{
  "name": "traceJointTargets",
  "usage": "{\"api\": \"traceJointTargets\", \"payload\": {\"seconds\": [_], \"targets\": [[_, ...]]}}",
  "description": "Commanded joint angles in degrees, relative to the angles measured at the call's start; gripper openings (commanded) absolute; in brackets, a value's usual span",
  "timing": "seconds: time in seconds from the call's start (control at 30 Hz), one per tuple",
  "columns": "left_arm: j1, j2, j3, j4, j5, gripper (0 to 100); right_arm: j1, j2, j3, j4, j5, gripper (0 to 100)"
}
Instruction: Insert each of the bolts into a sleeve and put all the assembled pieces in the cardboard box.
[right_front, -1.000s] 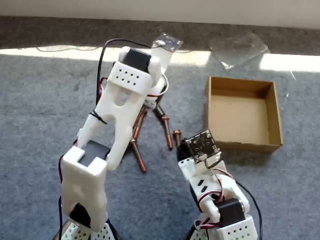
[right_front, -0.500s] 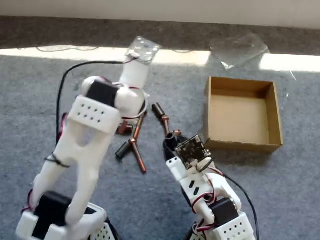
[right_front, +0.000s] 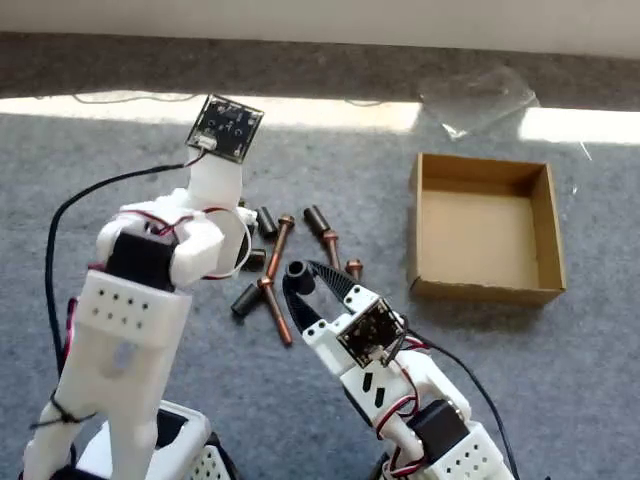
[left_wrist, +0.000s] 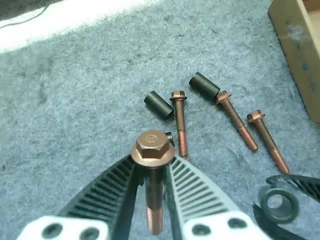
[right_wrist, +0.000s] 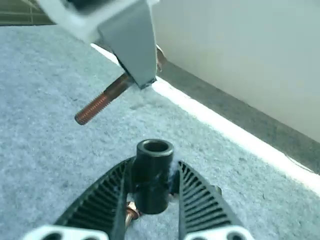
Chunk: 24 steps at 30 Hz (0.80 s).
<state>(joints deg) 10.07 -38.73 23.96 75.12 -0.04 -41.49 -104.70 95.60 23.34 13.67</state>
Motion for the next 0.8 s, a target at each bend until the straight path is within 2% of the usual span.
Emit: {"api": "traceJointTargets", "payload": {"seconds": [0.0, 0.2, 0.37, 0.57, 0.77], "targets": [[-0.75, -8.75, 1.89, -2.73, -0.35, 0, -0.48, -0.48, 1.36, -4.62, -0.35, 0.4], [-0.75, -14.64, 12.35, -14.68, -0.35, 0, -0.57, -0.48, 1.36, -7.34, -0.79, 0.4], [-0.75, -18.68, 18.77, -22.86, -0.35, 0, 1.36, -0.48, 1.27, -6.29, -10.64, 0.4], [-0.75, -23.96, 23.08, -29.1, -0.35, 0, 4.7, -0.48, 1.27, -3.74, -11.16, 0.4], [-0.4, -25.27, 23.25, -34.29, -0.26, 0, 4.88, -0.48, 1.36, -2.68, -11.25, 0.4]]}}
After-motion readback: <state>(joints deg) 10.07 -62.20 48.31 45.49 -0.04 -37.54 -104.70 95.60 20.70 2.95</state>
